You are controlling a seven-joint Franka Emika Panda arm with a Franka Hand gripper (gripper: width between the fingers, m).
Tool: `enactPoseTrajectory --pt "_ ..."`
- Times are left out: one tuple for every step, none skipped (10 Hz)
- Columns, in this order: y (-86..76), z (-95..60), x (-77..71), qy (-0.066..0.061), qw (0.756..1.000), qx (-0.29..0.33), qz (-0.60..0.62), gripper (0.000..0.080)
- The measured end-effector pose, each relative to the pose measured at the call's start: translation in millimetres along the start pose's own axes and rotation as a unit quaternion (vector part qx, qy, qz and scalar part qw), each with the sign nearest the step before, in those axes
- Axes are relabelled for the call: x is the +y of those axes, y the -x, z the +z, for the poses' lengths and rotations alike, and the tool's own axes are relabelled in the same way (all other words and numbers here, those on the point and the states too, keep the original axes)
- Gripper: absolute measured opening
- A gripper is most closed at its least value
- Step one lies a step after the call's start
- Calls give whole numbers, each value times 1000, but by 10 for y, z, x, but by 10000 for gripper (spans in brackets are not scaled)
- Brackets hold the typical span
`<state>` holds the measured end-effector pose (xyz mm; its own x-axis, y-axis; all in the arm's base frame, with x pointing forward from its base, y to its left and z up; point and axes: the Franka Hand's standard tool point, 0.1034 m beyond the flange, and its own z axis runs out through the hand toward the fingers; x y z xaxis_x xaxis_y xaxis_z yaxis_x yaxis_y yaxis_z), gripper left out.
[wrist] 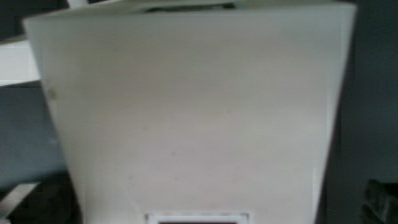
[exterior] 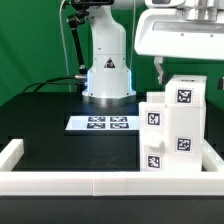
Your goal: Assemble cabinet
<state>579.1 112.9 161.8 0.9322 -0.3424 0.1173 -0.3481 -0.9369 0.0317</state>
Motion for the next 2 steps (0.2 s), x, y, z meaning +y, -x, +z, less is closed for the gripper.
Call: enactPoseTrajectory --pt "-9 -46 -7 -1 1000 0 -4 798" --pt "0 -19 -2 0 1000 -1 -5 797"
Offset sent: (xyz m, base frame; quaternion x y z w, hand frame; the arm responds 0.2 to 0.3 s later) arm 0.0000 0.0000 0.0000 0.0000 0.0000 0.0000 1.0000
